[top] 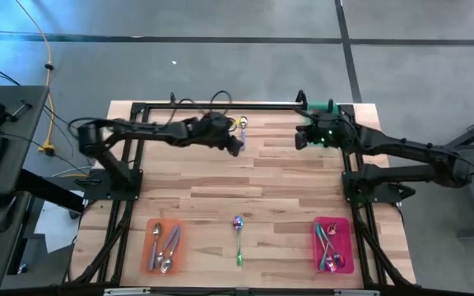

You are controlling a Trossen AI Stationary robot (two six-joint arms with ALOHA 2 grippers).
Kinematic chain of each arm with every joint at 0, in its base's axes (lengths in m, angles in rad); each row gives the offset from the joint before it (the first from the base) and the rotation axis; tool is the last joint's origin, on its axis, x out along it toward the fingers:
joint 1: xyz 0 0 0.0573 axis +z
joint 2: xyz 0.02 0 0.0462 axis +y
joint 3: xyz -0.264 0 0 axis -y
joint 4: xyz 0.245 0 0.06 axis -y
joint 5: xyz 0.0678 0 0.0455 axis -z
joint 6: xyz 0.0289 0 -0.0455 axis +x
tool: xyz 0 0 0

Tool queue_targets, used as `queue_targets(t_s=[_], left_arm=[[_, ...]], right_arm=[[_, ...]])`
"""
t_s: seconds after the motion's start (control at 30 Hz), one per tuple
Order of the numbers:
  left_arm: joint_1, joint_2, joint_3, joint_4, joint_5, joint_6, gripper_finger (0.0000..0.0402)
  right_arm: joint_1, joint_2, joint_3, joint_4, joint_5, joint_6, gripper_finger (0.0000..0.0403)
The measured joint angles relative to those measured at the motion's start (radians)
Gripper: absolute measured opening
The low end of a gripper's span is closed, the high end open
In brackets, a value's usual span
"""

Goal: Sort silverware by color (type)
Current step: Put the purple spoon into the orange bin

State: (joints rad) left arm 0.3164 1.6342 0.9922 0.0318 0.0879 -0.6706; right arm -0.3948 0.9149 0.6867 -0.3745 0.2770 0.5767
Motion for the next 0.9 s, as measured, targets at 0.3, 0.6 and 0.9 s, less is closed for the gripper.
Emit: queue_targets(t_s=[0.3, 0.6, 0.9], left_arm=[[0.069, 0.305, 0.254, -0.225, -0.079, -0.005, 0.0143], [0.103, 0.438, 0.316, -0.269, -0.075, -0.033, 0.0162], [0.101, 0.45, 0.32, -0.345, -0.098, 0.106, 0.0135]], right_arm=[[0.1, -0.023, 0.001, -0.007, 0.055, 0.044, 0.0], [0.14, -0.023, 0.001, -0.009, 0.057, 0.057, 0.0], [0.142, -0.023, 0.001, -0.014, 0.063, 0.063, 0.0]])
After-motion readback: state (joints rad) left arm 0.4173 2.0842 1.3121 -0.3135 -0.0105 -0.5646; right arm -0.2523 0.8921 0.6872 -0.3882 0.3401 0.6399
